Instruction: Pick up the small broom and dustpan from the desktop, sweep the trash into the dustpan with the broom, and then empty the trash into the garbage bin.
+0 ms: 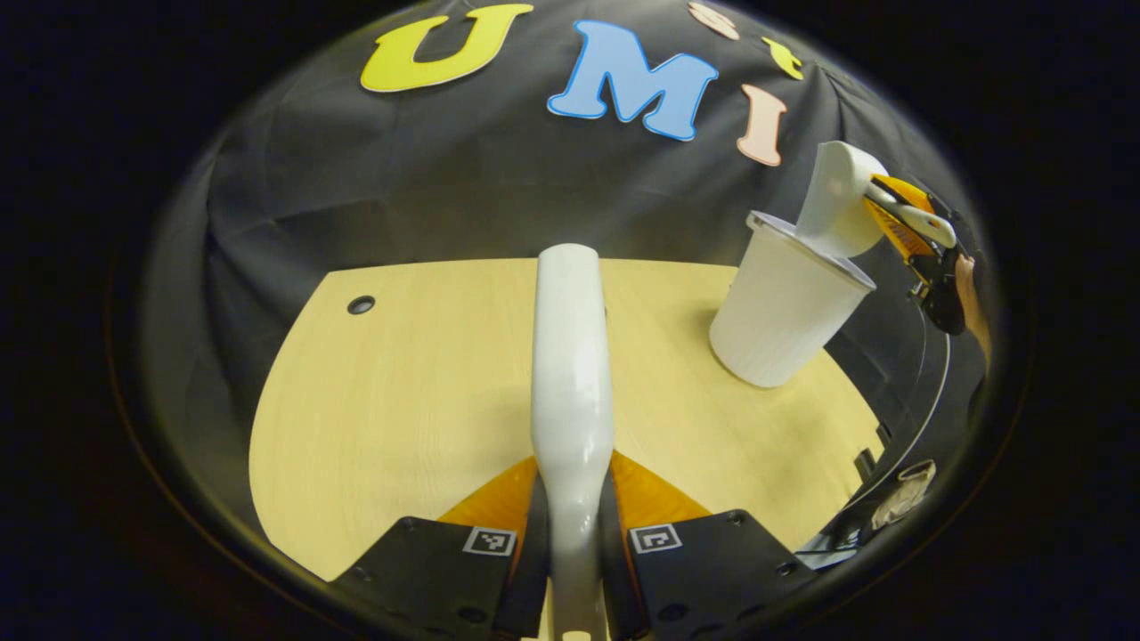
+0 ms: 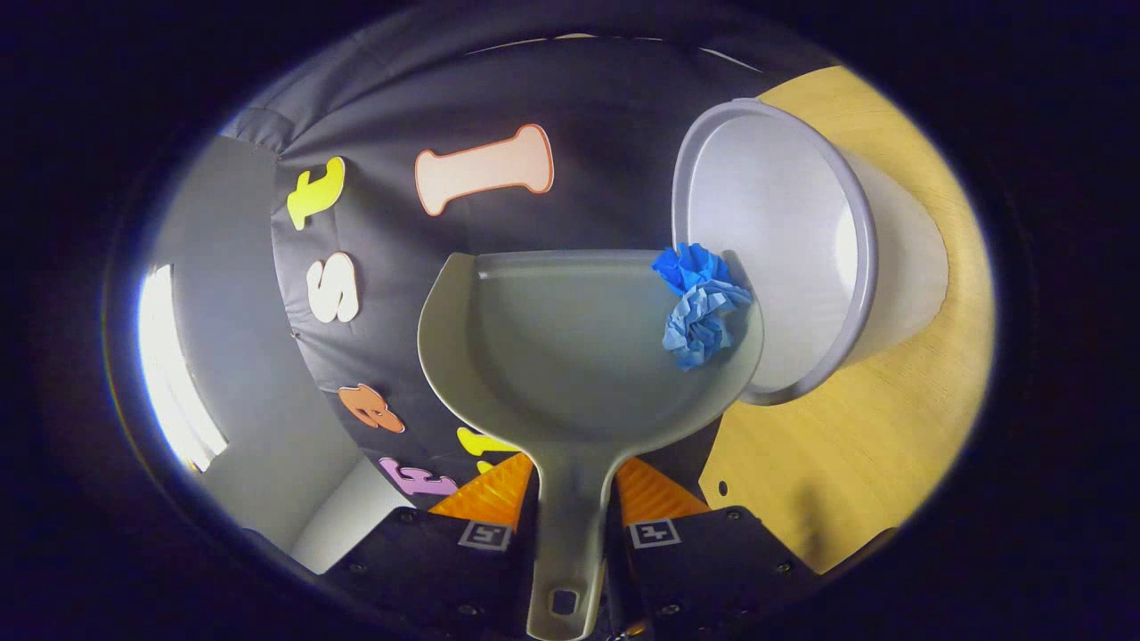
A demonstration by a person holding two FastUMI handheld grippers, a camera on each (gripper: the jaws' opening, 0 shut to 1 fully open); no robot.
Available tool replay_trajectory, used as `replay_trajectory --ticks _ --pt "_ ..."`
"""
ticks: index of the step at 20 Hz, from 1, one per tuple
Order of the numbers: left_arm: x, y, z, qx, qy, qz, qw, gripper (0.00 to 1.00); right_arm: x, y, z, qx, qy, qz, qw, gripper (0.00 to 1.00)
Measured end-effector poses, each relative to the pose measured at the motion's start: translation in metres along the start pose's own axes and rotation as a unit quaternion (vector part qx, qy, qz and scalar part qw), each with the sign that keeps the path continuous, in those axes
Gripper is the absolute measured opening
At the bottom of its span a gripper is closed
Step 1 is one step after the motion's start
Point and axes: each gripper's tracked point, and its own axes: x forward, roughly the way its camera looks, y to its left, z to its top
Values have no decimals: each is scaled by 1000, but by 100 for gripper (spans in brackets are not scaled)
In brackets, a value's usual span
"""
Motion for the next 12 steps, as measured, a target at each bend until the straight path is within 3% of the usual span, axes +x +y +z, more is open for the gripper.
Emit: replay_trajectory --ticks 6,10,12 --pt "-4 -14 -2 -1 -2 -9 1000 34 2 -5 -6 -55 13 -40 998 33" --pt "-8 -16 -9 -19 -3 -10 1000 30 -4 -11 -22 -129 28 -73 989 33" --pt "-10 -11 -14 -28 -3 -5 1000 34 -9 -15 -33 -173 40 -91 980 33"
